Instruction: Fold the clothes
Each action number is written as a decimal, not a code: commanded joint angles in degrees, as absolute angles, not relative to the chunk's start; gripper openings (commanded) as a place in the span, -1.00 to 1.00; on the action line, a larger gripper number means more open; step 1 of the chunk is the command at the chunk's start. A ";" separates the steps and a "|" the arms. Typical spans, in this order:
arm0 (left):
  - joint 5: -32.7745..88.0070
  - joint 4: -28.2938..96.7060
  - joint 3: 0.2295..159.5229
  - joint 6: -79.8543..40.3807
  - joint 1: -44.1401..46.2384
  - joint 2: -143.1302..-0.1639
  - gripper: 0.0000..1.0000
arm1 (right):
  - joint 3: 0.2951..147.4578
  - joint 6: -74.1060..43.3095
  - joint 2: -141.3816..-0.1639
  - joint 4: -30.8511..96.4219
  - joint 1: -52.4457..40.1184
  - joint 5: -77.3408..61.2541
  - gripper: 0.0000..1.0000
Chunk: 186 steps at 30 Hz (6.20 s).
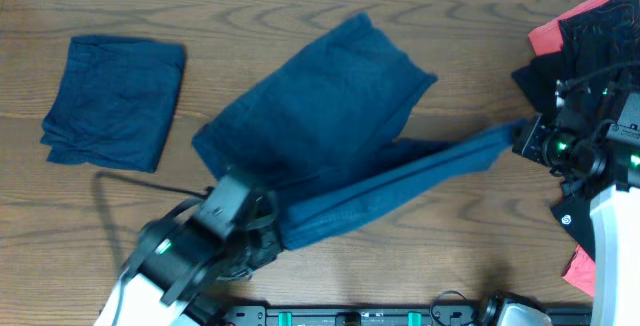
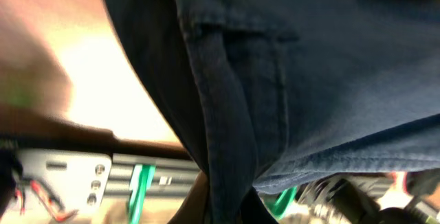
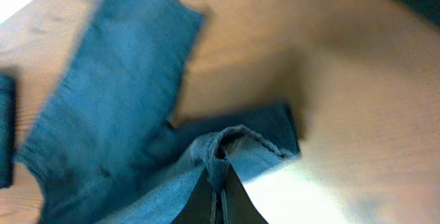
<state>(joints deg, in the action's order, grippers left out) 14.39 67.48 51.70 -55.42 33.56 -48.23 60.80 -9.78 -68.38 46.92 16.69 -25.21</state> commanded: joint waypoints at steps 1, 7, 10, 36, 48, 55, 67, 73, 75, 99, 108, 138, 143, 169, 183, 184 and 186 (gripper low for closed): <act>-3.73 69.34 50.74 -55.33 31.05 -41.95 -0.88 | 65.78 -8.03 -67.13 41.08 16.12 -15.97 -0.98; -19.09 60.29 50.74 -55.37 28.49 -39.31 -0.88 | 74.94 -6.55 -74.06 37.41 5.54 -13.32 -0.98; -20.47 57.74 50.74 -55.37 26.57 -42.22 -0.88 | 79.42 -5.74 -79.79 34.68 1.19 -11.84 -0.98; -17.41 30.04 50.74 -59.24 5.61 -83.07 -0.66 | 88.84 -3.84 -116.68 8.10 -13.82 -9.21 -0.98; -16.99 25.19 52.31 -45.69 -1.41 -82.83 0.48 | 88.84 -6.24 -113.73 12.64 -10.22 -8.97 0.98; -16.73 28.60 52.42 -40.97 -1.65 -73.25 0.48 | 88.82 -9.80 -110.13 30.79 -3.62 -11.66 0.99; -6.20 31.20 52.29 -40.97 -1.54 -76.40 0.48 | 88.68 -5.52 -117.45 47.86 -3.20 -21.74 0.86; -6.17 24.75 52.29 -40.05 -1.54 -82.63 0.41 | 88.64 -6.44 -121.05 46.65 -5.08 -24.73 0.77; -6.17 20.91 52.29 -40.05 -1.54 -85.32 0.41 | 88.64 -7.77 -121.97 45.80 -5.91 -24.99 0.75; -4.03 19.86 52.31 -37.71 -1.58 -101.25 0.42 | 88.18 -18.41 -123.72 49.43 -7.35 -2.22 -0.99; 11.00 14.81 52.34 -35.16 -1.52 -101.25 0.41 | 88.18 -16.73 -122.87 57.28 -2.83 2.13 -0.97; 18.65 36.75 49.41 -38.87 -1.26 -88.27 0.84 | 88.18 -13.13 -106.08 55.94 -2.09 2.11 0.55; 19.25 33.71 48.86 -38.70 -0.78 -92.23 0.93 | 88.18 -12.78 -104.44 55.44 -2.48 2.02 0.55; 31.83 36.03 50.19 -28.14 -0.21 -87.53 -0.88 | 88.18 0.78 -105.06 45.56 -9.08 -21.10 -0.98; 30.00 41.50 57.43 -29.87 -1.15 -71.66 -0.88 | 88.16 2.39 -118.41 45.12 -22.55 -29.69 -0.98; 30.00 41.50 58.54 -29.87 -1.32 -71.68 -0.88 | 88.16 2.39 -119.72 45.15 -23.86 -31.53 -0.98; 30.00 41.23 60.20 -30.17 -1.39 -71.83 -0.88 | 88.16 2.33 -121.73 45.17 -26.33 -33.87 -0.98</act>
